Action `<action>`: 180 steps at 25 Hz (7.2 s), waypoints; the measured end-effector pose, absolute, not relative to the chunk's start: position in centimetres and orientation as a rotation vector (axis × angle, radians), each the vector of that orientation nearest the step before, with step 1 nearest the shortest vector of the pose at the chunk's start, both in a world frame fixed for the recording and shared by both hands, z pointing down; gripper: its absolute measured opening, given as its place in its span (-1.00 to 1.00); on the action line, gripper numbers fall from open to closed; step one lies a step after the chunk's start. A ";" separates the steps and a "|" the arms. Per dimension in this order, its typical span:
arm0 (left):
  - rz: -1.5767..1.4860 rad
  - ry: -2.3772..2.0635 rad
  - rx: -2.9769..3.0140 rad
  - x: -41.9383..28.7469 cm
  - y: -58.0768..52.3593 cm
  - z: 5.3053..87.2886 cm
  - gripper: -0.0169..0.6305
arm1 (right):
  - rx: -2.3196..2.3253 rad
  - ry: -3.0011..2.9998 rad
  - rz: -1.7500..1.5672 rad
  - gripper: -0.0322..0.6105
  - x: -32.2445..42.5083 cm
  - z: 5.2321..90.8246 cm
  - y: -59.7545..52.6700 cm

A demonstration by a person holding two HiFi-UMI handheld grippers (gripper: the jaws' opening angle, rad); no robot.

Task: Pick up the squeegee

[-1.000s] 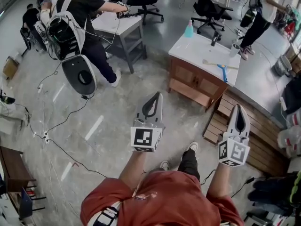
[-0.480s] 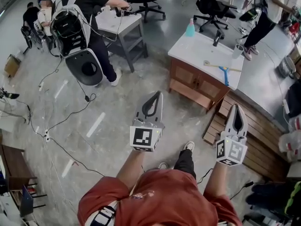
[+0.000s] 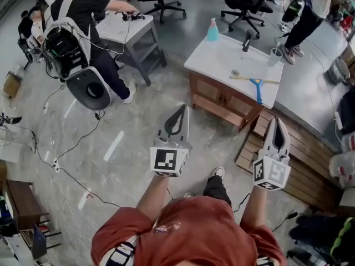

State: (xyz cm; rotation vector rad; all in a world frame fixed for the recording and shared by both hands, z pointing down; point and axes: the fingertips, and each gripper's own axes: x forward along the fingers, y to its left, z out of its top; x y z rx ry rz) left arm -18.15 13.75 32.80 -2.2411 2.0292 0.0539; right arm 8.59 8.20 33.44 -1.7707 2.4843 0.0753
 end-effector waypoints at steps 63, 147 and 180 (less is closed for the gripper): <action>-0.017 1.814 -2.559 -6.9 -32.7 41.4 -0.90 | -2.047 2.447 -0.067 -0.87 16.0 40.8 -33.3; -0.330 1.697 -2.824 -9.1 -38.4 55.4 -0.89 | -2.258 2.811 -0.855 -0.47 9.6 67.3 -35.8; 0.167 1.560 -2.538 -10.0 -40.6 34.5 -0.89 | -2.310 2.315 -0.087 -0.47 15.3 40.3 -38.4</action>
